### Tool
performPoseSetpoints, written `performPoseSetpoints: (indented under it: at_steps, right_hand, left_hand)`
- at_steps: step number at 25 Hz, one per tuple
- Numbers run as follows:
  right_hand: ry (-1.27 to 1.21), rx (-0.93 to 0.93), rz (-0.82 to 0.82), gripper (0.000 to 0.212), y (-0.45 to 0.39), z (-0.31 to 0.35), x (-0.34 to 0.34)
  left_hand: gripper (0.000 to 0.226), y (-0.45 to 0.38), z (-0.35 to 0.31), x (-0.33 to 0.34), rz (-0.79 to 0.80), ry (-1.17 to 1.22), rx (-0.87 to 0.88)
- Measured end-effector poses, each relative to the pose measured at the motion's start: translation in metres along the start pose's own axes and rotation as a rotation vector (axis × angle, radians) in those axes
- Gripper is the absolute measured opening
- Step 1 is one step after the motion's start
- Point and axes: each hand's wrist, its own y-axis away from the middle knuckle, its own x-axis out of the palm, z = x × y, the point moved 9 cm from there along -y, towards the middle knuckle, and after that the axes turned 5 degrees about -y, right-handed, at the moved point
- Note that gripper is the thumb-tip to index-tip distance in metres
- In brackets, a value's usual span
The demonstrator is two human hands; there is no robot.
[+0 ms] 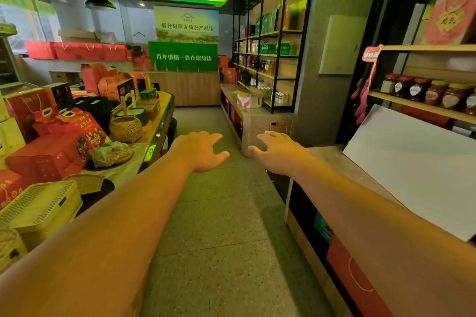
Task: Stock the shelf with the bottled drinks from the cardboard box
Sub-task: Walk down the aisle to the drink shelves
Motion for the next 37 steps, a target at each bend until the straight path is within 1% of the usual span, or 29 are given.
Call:
performPoseSetpoints:
  at_steps: [4,8,13,18,24,26,29,32,37]
  right_hand:
    - [0.035,0.014,0.001,0.075,-0.013,0.005,0.005]
    - [0.042,0.027,-0.017,0.074,-0.034,0.013,0.018]
    - [0.028,0.041,-0.016,0.073,-0.065,0.027,0.038]
    - [0.038,0.056,-0.019,0.073,-0.099,0.039,0.063]
    - [0.046,0.034,-0.027,0.074,-0.162,0.036,0.099]
    - [0.046,0.02,-0.029,0.073,-0.195,0.027,0.114]
    - [0.026,0.007,-0.031,0.073,-0.252,0.005,0.135]
    - [0.027,-0.026,-0.064,0.073,-0.327,-0.022,0.141]
    - [0.042,-0.04,-0.093,0.073,-0.463,-0.069,0.132]
  left_hand:
    - [0.076,-0.01,0.012,0.005,-0.03,-0.049,-0.006]
    - [0.077,-0.022,0.029,0.016,-0.08,-0.045,-0.009]
    - [0.079,-0.04,0.059,0.037,-0.087,-0.036,-0.044]
    - [0.079,-0.065,0.081,0.059,-0.081,-0.056,-0.019]
    - [0.08,-0.118,0.104,0.105,-0.069,-0.055,-0.021]
    - [0.08,-0.145,0.108,0.129,-0.059,-0.057,-0.034]
    - [0.08,-0.195,0.111,0.158,-0.087,-0.067,-0.051]
    - [0.078,-0.268,0.11,0.181,-0.131,-0.085,-0.083]
    - [0.076,-0.402,0.112,0.209,-0.117,-0.07,-0.115]
